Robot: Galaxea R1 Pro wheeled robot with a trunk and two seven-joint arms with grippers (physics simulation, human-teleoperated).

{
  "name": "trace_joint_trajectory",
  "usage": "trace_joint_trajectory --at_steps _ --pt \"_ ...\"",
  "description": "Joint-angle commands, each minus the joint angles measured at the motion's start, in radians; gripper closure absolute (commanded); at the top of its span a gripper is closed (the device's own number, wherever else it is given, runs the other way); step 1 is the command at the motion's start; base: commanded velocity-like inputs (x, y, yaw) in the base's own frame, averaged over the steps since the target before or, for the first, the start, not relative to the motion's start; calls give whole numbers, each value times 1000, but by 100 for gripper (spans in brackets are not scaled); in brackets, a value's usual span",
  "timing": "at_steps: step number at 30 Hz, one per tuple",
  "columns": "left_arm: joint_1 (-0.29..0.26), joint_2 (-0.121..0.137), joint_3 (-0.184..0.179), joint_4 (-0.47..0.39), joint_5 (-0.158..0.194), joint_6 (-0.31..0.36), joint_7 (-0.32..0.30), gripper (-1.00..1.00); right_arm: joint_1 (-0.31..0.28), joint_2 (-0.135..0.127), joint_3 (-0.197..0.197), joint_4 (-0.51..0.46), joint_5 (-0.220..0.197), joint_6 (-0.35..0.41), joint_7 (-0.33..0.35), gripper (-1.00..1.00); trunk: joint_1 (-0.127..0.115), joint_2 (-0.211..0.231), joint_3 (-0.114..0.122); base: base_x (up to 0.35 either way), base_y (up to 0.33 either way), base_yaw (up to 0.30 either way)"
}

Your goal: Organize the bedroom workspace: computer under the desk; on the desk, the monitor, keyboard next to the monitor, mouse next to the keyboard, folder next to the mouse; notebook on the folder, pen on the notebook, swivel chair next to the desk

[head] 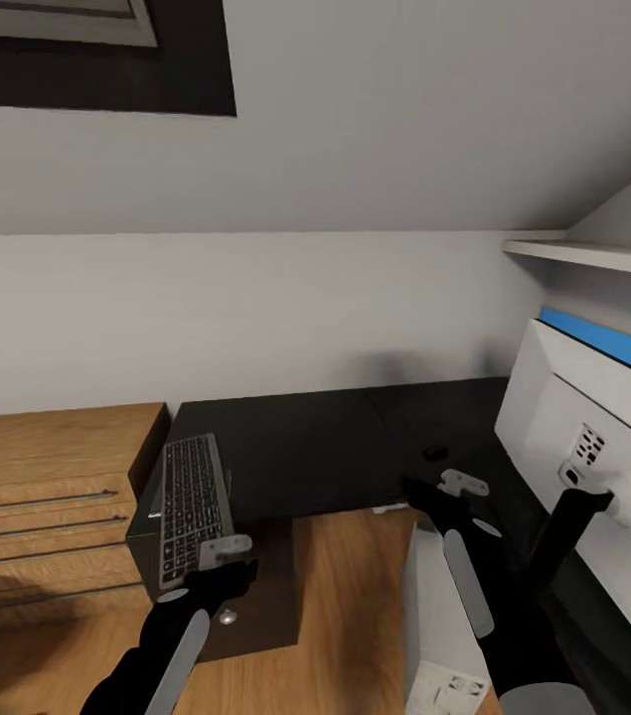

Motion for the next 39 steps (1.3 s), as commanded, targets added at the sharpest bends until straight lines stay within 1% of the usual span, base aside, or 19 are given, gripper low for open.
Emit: trace_joint_trajectory --at_steps 1,8,15,20,25,32,35,36,39 --pt "-1 0 -1 -2 11 3 9 -100 -1 1 -1 -1 -10 4 -7 -100 1 -1 -1 318 0 -8" --pt "-1 0 -1 -2 11 3 9 -100 -1 3 1 0 -8 4 -7 -100 1 -1 -1 321 29 -1" --pt "-1 0 -1 -1 11 3 9 -100 -1 3 1 0 -8 4 -6 -100 1 -1 -1 313 163 0" --pt "-1 0 -1 -1 11 3 9 -100 -1 3 1 3 -6 -47 -7 -100 1 -1 -1 300 196 0" --pt "-1 0 -1 -2 11 3 9 -100 -1 1 1 8 -6 -50 -6 -100 1 -1 -1 290 162 0" --pt "-1 1 -1 -9 8 0 9 -100 -1 -1 3 26 -1 -55 -4 -100 1 -1 -1 97 32 0" --pt "0 1 -1 -21 9 -1 9 -100 -2 -9 1 37 29 -74 -6 -100 1 -1 -1 9 3 0" --pt "0 1 -1 -26 9 -1 9 -100 -3 -18 0 46 55 -90 -6 -100 1 -1 -1 4 1 0" --pt "6 2 -2 -49 9 -2 8 -100 -6 -34 0 74 102 -120 -7 -100 1 -1 -1 3 1 0"
